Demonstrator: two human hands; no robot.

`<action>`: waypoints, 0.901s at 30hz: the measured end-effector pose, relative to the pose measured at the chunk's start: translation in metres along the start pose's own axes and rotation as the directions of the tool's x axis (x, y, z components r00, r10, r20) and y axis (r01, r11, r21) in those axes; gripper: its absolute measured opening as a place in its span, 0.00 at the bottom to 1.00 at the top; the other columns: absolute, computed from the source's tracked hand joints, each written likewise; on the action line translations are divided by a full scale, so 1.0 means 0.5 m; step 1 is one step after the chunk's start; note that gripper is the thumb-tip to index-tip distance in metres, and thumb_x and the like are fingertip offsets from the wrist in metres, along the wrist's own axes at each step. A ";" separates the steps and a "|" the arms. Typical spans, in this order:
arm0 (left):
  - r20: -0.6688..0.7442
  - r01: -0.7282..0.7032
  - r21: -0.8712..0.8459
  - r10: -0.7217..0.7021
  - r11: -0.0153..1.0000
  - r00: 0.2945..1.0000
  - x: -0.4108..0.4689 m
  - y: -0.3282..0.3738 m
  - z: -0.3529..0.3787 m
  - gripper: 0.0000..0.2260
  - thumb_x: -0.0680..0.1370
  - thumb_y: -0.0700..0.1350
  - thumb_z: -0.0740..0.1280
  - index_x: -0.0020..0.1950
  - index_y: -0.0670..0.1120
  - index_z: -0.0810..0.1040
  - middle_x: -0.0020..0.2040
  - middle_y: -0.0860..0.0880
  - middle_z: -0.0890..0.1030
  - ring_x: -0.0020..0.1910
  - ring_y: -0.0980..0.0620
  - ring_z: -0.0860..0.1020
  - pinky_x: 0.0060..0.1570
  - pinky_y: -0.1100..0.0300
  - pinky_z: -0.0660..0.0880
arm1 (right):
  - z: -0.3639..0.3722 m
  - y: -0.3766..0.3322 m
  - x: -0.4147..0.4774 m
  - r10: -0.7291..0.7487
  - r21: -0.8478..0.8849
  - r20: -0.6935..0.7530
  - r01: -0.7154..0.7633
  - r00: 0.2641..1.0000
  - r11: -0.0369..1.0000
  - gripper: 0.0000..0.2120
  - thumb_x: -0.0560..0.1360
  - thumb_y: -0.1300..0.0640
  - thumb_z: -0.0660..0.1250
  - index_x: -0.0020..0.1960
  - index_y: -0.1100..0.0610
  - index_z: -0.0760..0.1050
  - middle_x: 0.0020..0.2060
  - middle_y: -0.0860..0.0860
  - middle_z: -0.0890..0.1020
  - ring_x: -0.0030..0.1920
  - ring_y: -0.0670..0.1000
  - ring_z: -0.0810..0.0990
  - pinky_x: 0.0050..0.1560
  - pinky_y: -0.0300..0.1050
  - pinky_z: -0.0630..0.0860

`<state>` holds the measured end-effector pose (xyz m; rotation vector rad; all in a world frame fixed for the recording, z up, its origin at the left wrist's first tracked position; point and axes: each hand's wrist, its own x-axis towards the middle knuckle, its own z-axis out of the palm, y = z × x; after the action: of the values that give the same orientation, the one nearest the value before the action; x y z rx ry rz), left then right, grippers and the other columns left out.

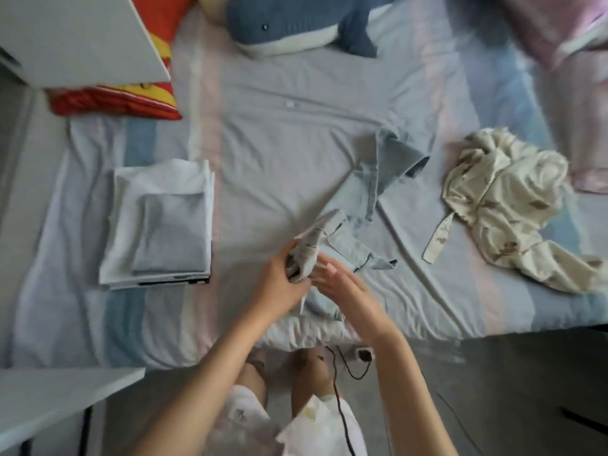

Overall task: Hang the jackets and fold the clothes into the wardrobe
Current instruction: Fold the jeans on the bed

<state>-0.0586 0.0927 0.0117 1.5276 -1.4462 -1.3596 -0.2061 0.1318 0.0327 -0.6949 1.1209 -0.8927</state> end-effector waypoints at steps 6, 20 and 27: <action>-0.118 -0.099 -0.141 0.083 0.985 0.990 -0.003 0.223 -0.120 0.13 0.65 0.30 0.65 0.31 0.48 0.70 0.28 0.55 0.72 0.28 0.60 0.66 0.29 0.66 0.63 | 0.001 -0.118 -0.006 -0.193 -0.391 -0.364 0.038 0.911 0.920 0.43 0.63 0.55 0.80 0.71 0.48 0.59 0.50 0.49 0.71 0.47 0.44 0.75 0.51 0.38 0.75; -0.355 -0.268 -0.310 0.151 0.912 0.923 -0.053 0.454 -0.194 0.14 0.62 0.34 0.65 0.41 0.50 0.79 0.35 0.58 0.83 0.39 0.59 0.79 0.44 0.61 0.75 | -0.011 -0.085 -0.046 0.303 0.156 -0.081 -0.289 0.949 0.945 0.03 0.78 0.58 0.64 0.52 0.55 0.73 0.43 0.54 0.80 0.41 0.53 0.84 0.41 0.45 0.81; -0.423 -0.298 -0.370 0.126 0.880 0.897 -0.013 0.525 -0.268 0.10 0.61 0.41 0.67 0.40 0.41 0.74 0.37 0.45 0.75 0.39 0.50 0.72 0.40 0.56 0.69 | -0.011 -0.429 -0.021 -0.420 0.073 -0.490 0.516 0.764 0.853 0.09 0.65 0.66 0.64 0.42 0.55 0.71 0.36 0.54 0.75 0.36 0.47 0.76 0.37 0.36 0.74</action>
<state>-0.0137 0.0186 0.2933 1.2150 -0.9577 -1.0709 -0.2660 0.0366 0.2159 -0.6174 1.2643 -1.6550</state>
